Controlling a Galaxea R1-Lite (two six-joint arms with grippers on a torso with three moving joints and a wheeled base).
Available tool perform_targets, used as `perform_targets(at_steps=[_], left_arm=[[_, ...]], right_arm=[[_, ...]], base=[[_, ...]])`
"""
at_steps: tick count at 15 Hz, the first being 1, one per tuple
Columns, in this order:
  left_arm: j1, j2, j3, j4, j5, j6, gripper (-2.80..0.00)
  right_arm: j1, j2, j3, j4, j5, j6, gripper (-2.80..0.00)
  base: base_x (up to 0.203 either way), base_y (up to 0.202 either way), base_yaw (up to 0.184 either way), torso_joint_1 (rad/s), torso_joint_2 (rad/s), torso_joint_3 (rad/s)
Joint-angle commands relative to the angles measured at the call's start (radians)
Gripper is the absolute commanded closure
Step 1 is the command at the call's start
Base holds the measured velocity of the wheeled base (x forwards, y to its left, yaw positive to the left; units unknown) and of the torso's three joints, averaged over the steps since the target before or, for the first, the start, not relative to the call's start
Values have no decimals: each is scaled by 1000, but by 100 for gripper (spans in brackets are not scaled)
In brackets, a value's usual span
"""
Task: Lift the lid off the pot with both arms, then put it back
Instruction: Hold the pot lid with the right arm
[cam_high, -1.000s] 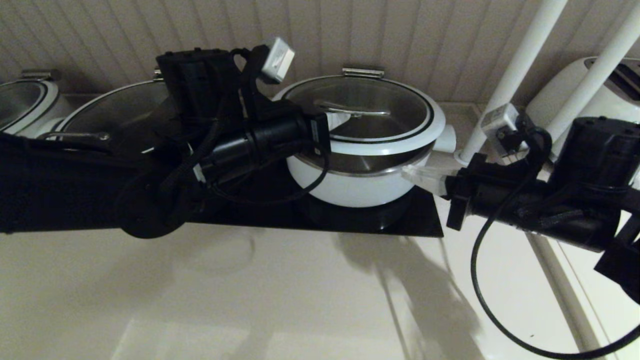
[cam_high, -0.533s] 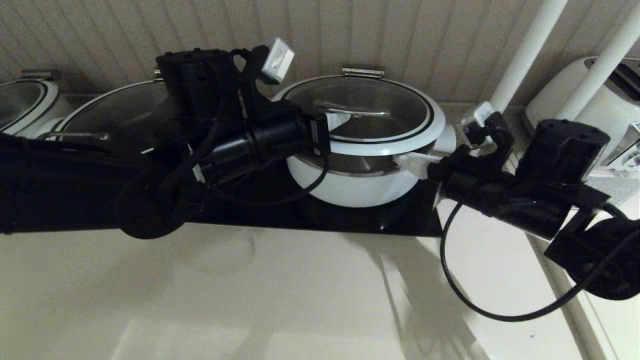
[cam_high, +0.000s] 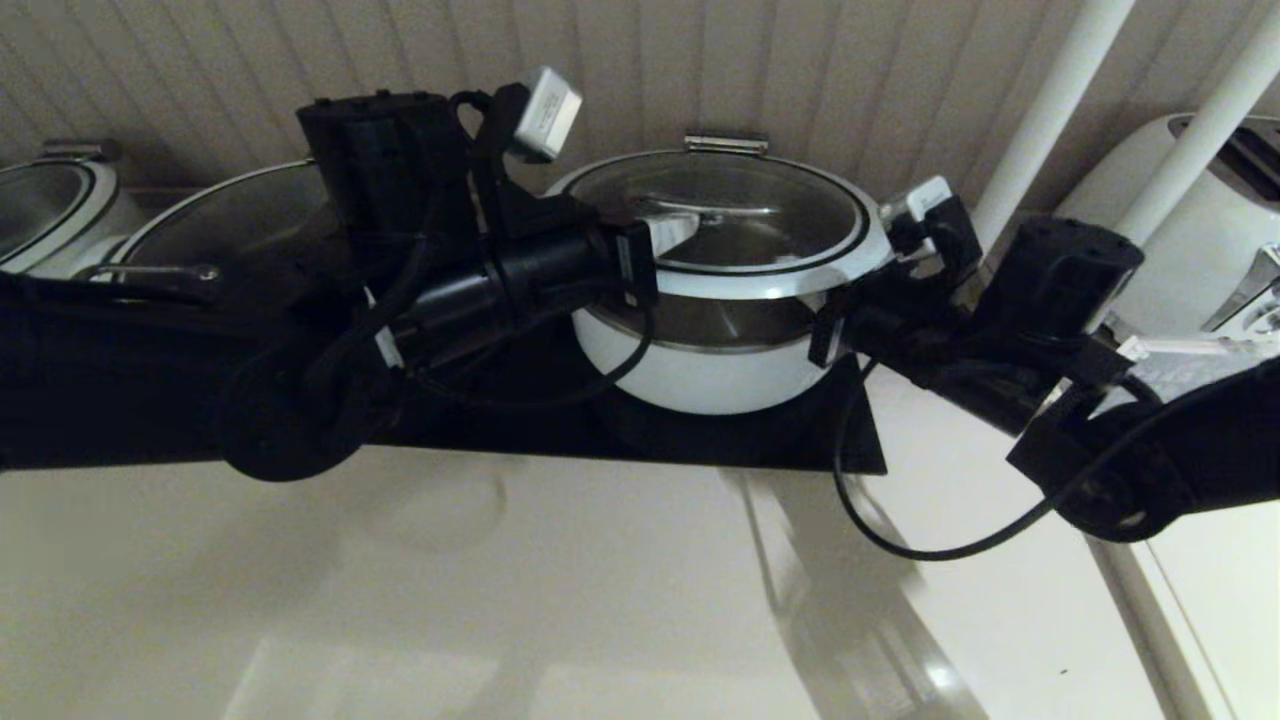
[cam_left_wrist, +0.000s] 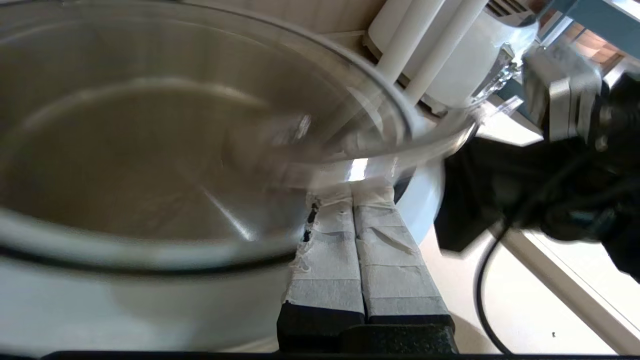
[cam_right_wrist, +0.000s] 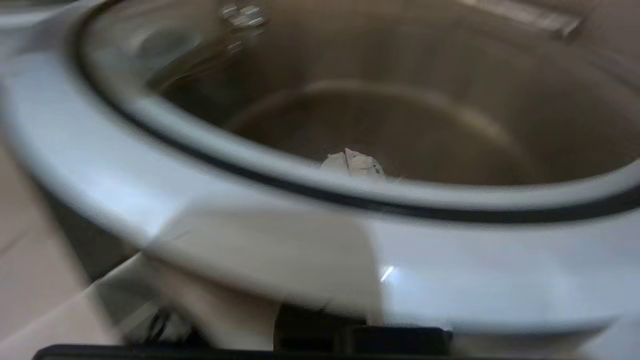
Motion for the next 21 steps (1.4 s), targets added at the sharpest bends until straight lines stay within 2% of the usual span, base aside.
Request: perform_targets(at_steps=[1, 6, 10, 13, 19, 21], left_arm=[[0, -15, 15, -1, 3, -1, 0], [1, -59, 78, 3, 3, 22, 0], [1, -97, 71, 6, 3, 38, 0], [8, -157, 82, 75, 4, 61, 0], [27, -313, 295, 90, 9, 65, 0], [27, -378, 381, 89, 31, 64, 0]], right_arm=[[-7, 25, -34, -10, -3, -1, 0], [-9, 25, -37, -11, -2, -2, 0], [-9, 25, -36, -11, -2, -9, 0], [-9, 27, -37, -11, 0, -10, 0], [-9, 31, -39, -13, 4, -13, 0], [-7, 31, -45, -13, 3, -11, 0]], base=[[0, 0, 0, 0, 0, 0], [0, 0, 0, 0, 0, 0], [0, 0, 0, 0, 0, 0], [0, 0, 0, 0, 0, 0], [0, 0, 0, 0, 0, 0], [0, 0, 0, 0, 0, 0]])
